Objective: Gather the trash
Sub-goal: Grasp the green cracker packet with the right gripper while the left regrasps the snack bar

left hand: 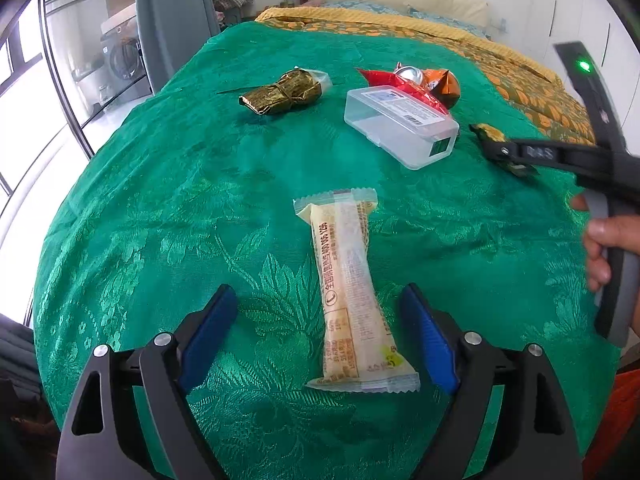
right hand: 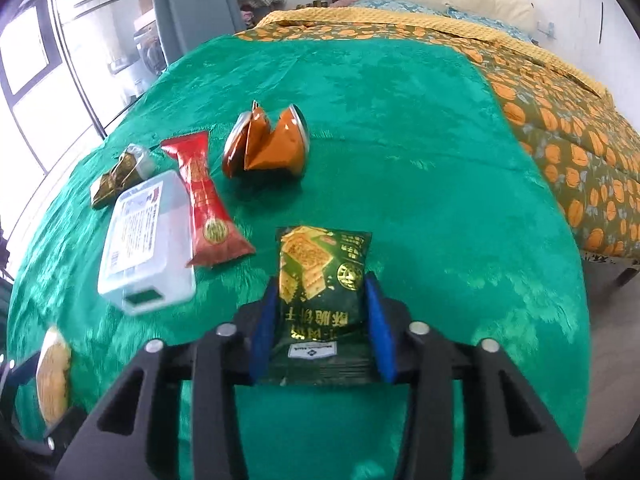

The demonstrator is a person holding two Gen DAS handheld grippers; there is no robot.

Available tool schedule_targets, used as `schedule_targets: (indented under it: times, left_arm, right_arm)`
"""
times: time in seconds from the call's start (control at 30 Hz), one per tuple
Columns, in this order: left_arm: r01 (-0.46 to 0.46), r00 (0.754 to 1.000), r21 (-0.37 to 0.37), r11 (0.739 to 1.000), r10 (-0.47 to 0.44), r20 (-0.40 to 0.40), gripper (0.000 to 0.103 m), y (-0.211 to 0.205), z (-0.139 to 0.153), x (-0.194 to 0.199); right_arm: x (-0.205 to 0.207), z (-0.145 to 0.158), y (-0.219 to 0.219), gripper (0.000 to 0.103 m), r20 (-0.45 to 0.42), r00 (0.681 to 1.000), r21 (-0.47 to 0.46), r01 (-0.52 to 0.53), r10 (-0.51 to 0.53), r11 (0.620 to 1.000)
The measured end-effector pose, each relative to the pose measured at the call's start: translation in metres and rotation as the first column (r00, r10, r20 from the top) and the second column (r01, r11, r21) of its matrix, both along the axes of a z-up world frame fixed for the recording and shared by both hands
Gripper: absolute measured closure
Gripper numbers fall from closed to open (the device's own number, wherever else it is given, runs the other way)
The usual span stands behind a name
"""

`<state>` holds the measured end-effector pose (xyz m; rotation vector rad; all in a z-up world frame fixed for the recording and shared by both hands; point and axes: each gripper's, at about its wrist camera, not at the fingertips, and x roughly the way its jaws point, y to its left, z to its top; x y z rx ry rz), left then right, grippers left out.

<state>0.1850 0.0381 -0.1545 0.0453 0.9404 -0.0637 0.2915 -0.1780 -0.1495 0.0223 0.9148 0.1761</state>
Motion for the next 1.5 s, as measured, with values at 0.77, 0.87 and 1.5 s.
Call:
schedule_targets:
  times: [0.77, 0.87, 1.5]
  left_arm:
    - [-0.006, 1.0, 0.008, 1.0, 0.006, -0.004, 0.015, 0.0, -0.001, 0.0]
    - [-0.007, 1.0, 0.007, 1.0, 0.007, -0.005, 0.014, 0.001, -0.001, 0.0]
    - [-0.007, 1.0, 0.009, 1.0, 0.007, -0.005, 0.014, 0.001, -0.001, 0.001]
  right_arm:
    - [-0.126, -0.01, 0.009, 0.025, 0.055, 0.974, -0.054, -0.217, 0.22, 0.975]
    - [-0.126, -0.011, 0.009, 0.023, 0.054, 0.975, -0.055, -0.213, 0.216, 0.976]
    - [-0.127, -0.012, 0.01, 0.021, 0.054, 0.979, -0.071, -0.19, 0.194, 0.979]
